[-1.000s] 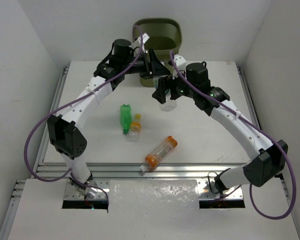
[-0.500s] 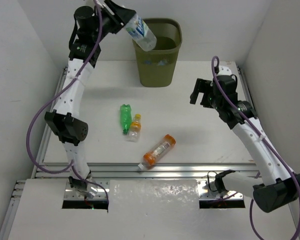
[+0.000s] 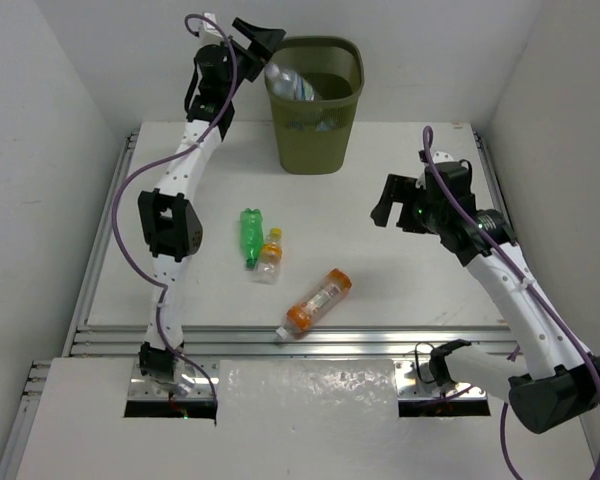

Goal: Put the plastic bottles in the bin

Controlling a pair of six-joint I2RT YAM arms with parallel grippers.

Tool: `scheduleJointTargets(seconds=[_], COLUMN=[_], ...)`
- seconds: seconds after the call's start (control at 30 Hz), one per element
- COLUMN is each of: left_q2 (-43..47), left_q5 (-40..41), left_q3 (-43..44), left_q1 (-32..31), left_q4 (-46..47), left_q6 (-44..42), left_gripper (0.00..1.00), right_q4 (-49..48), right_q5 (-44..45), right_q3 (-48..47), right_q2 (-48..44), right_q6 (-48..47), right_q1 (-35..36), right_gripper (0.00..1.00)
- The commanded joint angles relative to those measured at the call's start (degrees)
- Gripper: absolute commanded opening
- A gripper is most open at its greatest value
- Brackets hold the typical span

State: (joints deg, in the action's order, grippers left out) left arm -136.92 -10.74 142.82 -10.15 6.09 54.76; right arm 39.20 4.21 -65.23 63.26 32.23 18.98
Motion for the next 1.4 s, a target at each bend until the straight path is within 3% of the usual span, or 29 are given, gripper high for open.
scheduleJointTargets(seconds=[0.0,0.1,0.2,0.23,0.33,0.4,0.5,0.63,0.77,0.9,1.07,1.1,1.13,1.23,1.3,1.33,1.37], left_q2=[5.4,8.6,13.7,15.4,28.3,33.7,41.7,48.3,55.4,57.9,57.6,57.5,57.0,55.7,54.4,53.9,53.2], left_q5=[2.7,4.1,5.7,6.3,10.4,15.0,19.2,20.8,18.7,15.8,11.5,11.0,9.6,5.6,-2.7,-10.7,-14.5], left_q3=[1.9,2.1,1.8,1.1,-7.2,-15.5,-23.9,-33.2,-44.8,-50.0,-52.2,-52.4,-52.6,-52.7,-53.0,-53.2,-53.3], left_q1=[-0.1,0.0,0.0,0.0,-0.4,-0.9,-0.9,-0.9,-0.8,-0.8,-0.8,-0.8,-0.9,-0.8,-0.9,-1.1,-1.4], left_q4=[5.5,5.3,0.6,-3.5,-12.4,-15.9,-28.3,-37.0,-38.4,-39.7,-41.0,-41.4,-41.5,-41.7,-40.3,-39.3,-37.5], left_q6=[-1.5,-4.0,-8.2,-9.6,-16.9,-19.9,-24.5,-26.5,-28.7,-29.9,-30.9,-31.1,-31.4,-31.1,-29.3,-28.5,-27.4], left_gripper=[1.0,1.0,1.0,1.0,1.0,1.0,1.0,1.0,1.0,1.0,1.0,1.0,1.0,1.0,1.0,1.0,1.0], right_q4=[0.4,0.2,2.5,7.9,16.0,16.0,13.9,7.1,5.0,-0.4,-0.6,-1.6,-2.3,-5.9,-9.0,-12.9,-22.4], right_q5=[-7.9,-9.7,-4.5,0.0,1.7,-0.1,-0.8,-3.9,-3.2,-3.9,-3.9,-3.9,-3.6,1.9,5.1,4.1,2.0], right_q3=[0.8,3.6,2.1,0.8,-2.2,-1.0,0.7,5.5,5.2,3.1,1.3,1.5,1.8,2.0,-0.2,1.6,3.3], right_q2=[1.9,1.9,2.4,4.4,7.9,10.0,12.9,15.9,21.6,32.9,38.9,39.0,37.9,33.7,31.3,27.7,25.5], right_q6=[4.9,13.1,18.4,22.6,32.9,36.9,43.8,48.9,50.5,48.6,49.2,48.5,47.8,40.1,28.6,23.5,11.9], right_q1=[0.2,1.1,6.2,7.9,13.2,16.8,21.2,23.4,27.3,27.8,27.8,27.8,27.8,27.8,27.8,27.3,26.8], right_gripper=[0.99,0.99,0.99,0.99,0.99,0.99,0.99,0.99,0.99,0.97,0.89,0.84,0.62,0.23,0.18,0.13,0.12])
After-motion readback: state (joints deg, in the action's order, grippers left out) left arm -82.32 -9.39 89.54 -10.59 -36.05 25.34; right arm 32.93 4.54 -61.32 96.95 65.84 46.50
